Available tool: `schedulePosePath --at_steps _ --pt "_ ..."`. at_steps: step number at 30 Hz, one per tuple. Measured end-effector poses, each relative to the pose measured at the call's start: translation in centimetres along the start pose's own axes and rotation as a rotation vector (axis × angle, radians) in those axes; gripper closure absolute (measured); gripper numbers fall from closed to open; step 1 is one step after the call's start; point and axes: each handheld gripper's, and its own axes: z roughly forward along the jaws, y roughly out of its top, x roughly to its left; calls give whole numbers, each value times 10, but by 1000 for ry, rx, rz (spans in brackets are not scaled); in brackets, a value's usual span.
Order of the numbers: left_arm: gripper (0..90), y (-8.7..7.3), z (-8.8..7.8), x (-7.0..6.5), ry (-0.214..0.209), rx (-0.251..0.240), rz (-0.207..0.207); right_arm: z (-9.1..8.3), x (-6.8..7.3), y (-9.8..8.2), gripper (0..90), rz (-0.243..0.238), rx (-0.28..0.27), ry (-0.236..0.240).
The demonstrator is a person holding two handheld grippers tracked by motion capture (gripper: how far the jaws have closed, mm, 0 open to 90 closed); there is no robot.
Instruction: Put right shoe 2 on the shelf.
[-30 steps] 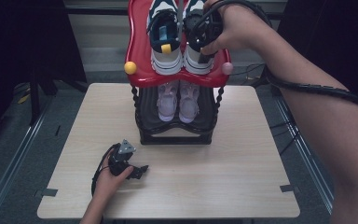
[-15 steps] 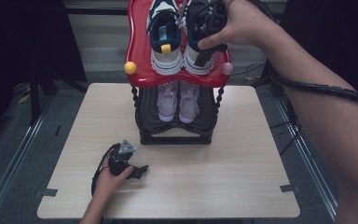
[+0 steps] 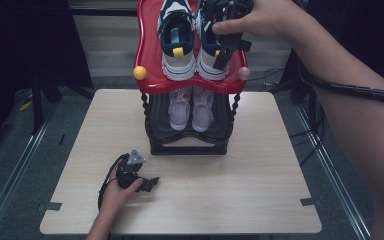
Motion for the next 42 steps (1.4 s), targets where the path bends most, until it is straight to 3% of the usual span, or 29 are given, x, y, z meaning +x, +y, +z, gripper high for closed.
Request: schedulePosePath --at_steps 10,21,42 --pt "0 0 0 0 -3 -2 -1 -10 1 -8 187 27 29 -7" --pt "0 0 0 0 -3 -1 -1 -13 8 -25 199 65 41 52" --pt "0 0 0 0 -4 -2 -1 8 25 -62 218 71 144 126"
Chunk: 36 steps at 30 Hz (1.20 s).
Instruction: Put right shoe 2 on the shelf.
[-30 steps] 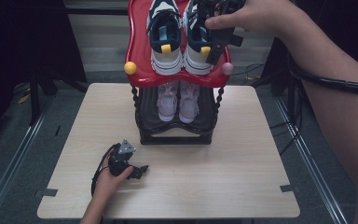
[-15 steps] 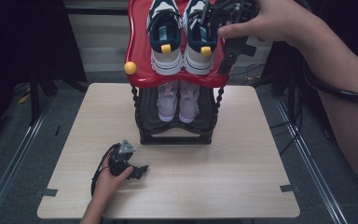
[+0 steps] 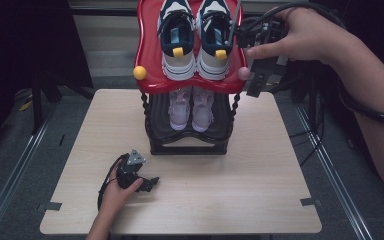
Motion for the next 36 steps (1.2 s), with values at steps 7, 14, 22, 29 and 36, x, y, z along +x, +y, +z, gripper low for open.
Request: schedulePosePath --at_steps 7,14,22,29,36 --pt "0 0 0 0 1 4 2 10 2 -14 220 7 17 -2" --pt "0 0 0 0 0 4 1 23 6 -29 221 5 43 -12" --pt "0 0 0 0 -1 4 1 37 9 -44 221 12 41 -13" --pt "0 0 -1 0 -2 7 2 54 12 -55 221 15 47 -6" --pt "0 0 0 0 -2 6 2 69 15 -63 221 11 43 5"
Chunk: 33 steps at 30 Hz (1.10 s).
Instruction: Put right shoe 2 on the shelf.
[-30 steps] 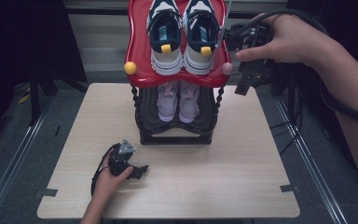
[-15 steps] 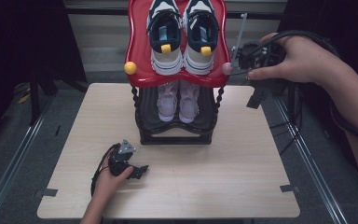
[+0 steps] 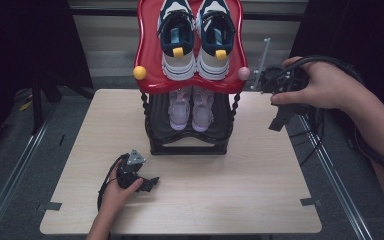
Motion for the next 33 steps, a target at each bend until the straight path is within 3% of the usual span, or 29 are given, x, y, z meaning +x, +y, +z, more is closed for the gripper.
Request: schedulePosePath --at_steps 14,33 --pt "0 0 0 0 3 -5 -3 31 10 -12 220 1 -2 16" --pt "0 0 0 0 2 -6 -2 91 22 -20 216 -19 20 48"
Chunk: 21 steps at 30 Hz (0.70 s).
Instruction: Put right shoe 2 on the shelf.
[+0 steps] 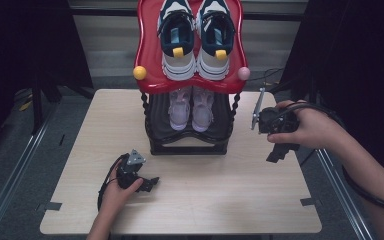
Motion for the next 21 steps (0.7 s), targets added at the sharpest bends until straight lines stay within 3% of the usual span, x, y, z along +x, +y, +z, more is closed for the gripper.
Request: schedulePosePath --at_steps 8,10,13,15,17,19,21 --pt "0 0 0 0 -1 0 0 28 3 -2 216 -1 0 30" --pt "0 0 0 0 1 2 1 33 4 -2 216 14 18 29" --pt "0 0 0 0 2 -3 -1 44 2 -3 214 -10 7 28" --pt "0 0 0 0 2 -1 0 49 3 -4 214 12 19 32" --pt "0 0 0 0 2 0 -1 55 1 -5 213 -10 4 28" --pt "0 0 0 0 3 0 0 58 3 -6 212 16 19 32" --pt "0 0 0 0 3 -1 0 63 2 -7 212 8 1 25"
